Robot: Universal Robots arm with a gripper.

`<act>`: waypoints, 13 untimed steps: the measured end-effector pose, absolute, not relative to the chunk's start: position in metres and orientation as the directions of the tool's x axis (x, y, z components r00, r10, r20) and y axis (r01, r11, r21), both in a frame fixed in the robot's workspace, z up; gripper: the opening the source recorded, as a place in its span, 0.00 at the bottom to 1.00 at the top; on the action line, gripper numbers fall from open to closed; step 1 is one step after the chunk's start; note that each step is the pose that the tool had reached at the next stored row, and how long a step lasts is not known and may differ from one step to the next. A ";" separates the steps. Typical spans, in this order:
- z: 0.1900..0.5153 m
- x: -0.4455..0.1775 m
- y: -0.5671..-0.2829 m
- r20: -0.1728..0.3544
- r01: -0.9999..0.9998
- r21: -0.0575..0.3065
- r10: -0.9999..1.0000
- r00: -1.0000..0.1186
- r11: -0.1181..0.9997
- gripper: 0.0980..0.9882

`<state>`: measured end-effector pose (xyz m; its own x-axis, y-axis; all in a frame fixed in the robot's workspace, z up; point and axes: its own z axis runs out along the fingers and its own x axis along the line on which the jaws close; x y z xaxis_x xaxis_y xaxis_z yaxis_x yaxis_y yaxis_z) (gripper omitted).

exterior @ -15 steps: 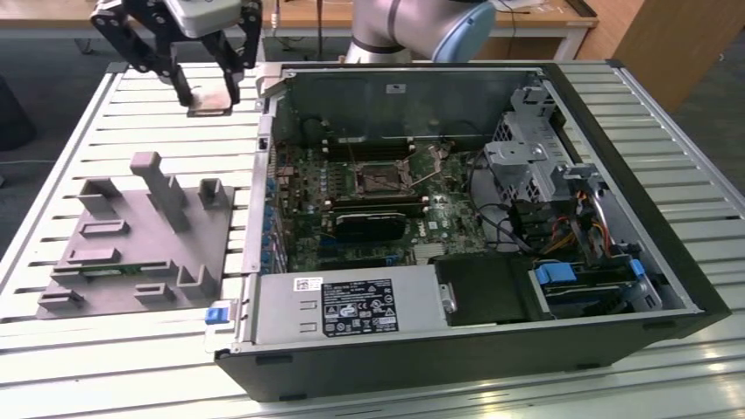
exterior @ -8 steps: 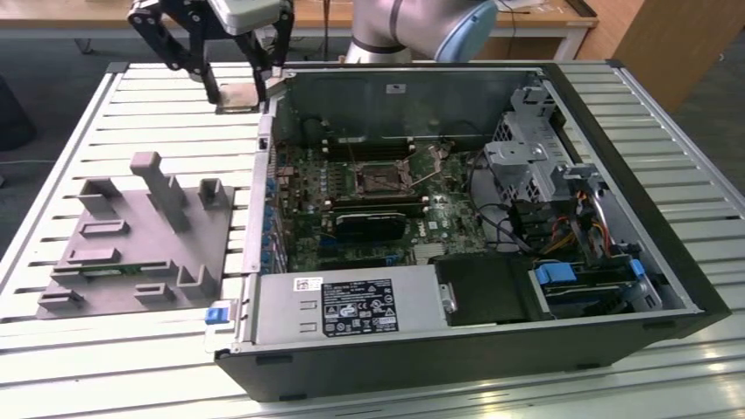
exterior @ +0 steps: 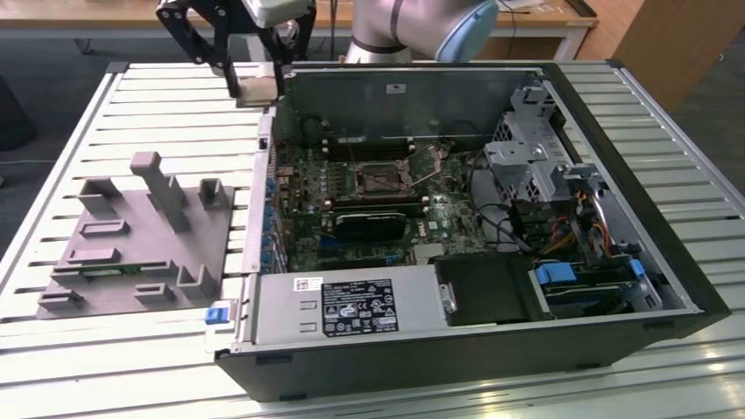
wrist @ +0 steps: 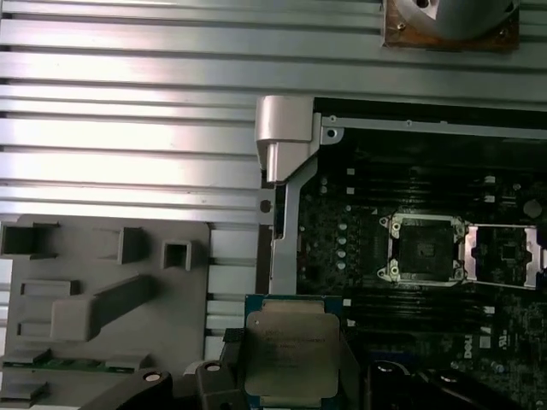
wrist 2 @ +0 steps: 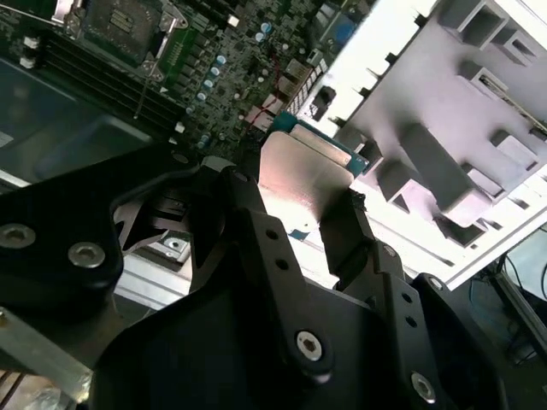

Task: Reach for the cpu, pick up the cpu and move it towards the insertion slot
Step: 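Pick up the cpu and move it towards the insertion slot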

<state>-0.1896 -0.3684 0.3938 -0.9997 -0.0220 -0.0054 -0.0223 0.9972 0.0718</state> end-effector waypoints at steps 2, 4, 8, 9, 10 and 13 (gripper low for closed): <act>0.394 -0.185 -0.365 -0.005 -0.022 0.072 -0.022 -1.000 0.997 0.48; 0.394 -0.180 -0.363 -0.005 -0.022 0.072 -0.022 -1.000 0.997 0.48; 0.393 -0.168 -0.358 -0.005 -0.022 0.072 -0.022 -1.000 0.997 0.48; 0.393 -0.165 -0.357 -0.005 -0.022 0.072 -0.022 -1.000 0.997 0.48; 0.393 -0.161 -0.356 -0.005 -0.022 0.072 -0.022 -1.000 0.997 0.48; 0.393 -0.147 -0.355 -0.005 -0.022 0.072 -0.022 -1.000 0.997 0.48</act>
<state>-0.1474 -0.3550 0.3932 -0.9997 -0.0221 -0.0054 -0.0224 0.9972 0.0718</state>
